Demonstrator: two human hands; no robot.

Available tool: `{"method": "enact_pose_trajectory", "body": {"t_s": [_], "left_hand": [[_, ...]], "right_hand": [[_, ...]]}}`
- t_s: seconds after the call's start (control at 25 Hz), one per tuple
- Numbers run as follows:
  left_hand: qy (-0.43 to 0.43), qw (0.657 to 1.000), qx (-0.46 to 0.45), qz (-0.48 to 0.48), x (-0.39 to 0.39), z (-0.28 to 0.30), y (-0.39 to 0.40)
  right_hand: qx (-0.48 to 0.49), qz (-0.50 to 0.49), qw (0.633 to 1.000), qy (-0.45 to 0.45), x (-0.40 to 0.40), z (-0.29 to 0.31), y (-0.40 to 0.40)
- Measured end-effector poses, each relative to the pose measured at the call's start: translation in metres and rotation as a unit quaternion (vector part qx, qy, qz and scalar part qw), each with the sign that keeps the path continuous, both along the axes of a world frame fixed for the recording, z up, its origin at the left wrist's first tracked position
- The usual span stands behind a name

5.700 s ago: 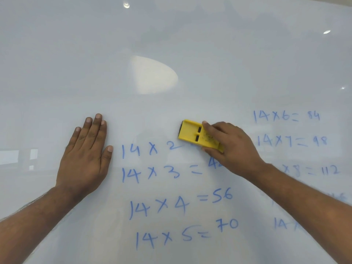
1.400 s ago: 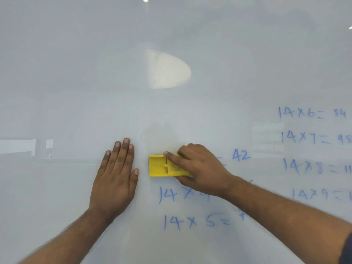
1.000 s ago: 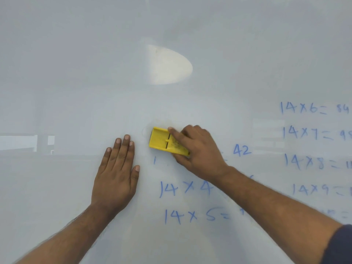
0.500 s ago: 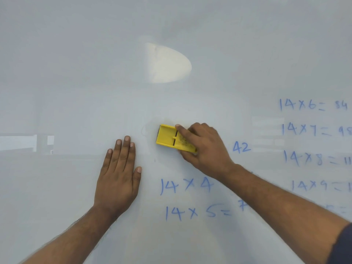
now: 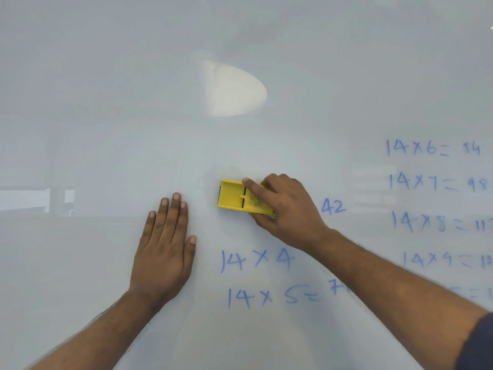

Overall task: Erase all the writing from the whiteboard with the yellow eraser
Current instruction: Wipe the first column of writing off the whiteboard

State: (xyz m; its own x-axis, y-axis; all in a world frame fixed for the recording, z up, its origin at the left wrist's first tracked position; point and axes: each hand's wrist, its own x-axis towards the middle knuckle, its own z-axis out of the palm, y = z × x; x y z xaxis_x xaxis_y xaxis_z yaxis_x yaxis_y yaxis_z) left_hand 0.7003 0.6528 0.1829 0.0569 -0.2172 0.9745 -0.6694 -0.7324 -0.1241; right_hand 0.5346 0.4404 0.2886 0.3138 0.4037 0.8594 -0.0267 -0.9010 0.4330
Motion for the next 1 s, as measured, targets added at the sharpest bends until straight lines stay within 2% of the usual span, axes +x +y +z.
{"method": "enact_pose_trajectory", "body": {"t_s": [0.12, 0.24, 0.32, 0.48, 0.56, 0.76, 0.88, 1.0], "left_hand": [[0.007, 1.000, -0.001, -0.007, -0.004, 0.006, -0.002], [0.009, 1.000, -0.001, -0.012, -0.007, 0.012, -0.003], [0.008, 1.000, 0.001, -0.013, -0.008, 0.017, -0.005], [-0.005, 1.000, -0.001, -0.016, -0.013, 0.032, -0.022], [-0.001, 1.000, -0.018, -0.014, -0.014, 0.033, -0.031], [-0.013, 1.000, -0.015, -0.010, -0.011, 0.026, -0.030], [-0.010, 1.000, -0.008, -0.014, -0.012, 0.024, -0.029], [-0.004, 1.000, -0.012, -0.008, -0.013, 0.020, -0.029]], "right_hand": [[-0.006, 0.019, 1.000, 0.014, 0.009, -0.014, 0.010], [-0.085, 0.017, 0.995, 0.053, 0.001, -0.032, -0.006], [-0.138, -0.001, 0.988, 0.066, -0.010, -0.023, -0.024], [-0.068, -0.025, 0.997, 0.024, -0.021, 0.017, -0.043], [-0.038, -0.015, 0.999, 0.005, -0.019, 0.008, -0.042], [-0.077, -0.011, 0.996, 0.053, -0.032, -0.040, -0.066], [-0.084, -0.037, 0.995, 0.049, -0.051, -0.025, -0.089], [-0.021, -0.049, 0.999, 0.008, -0.058, 0.004, -0.097]]}}
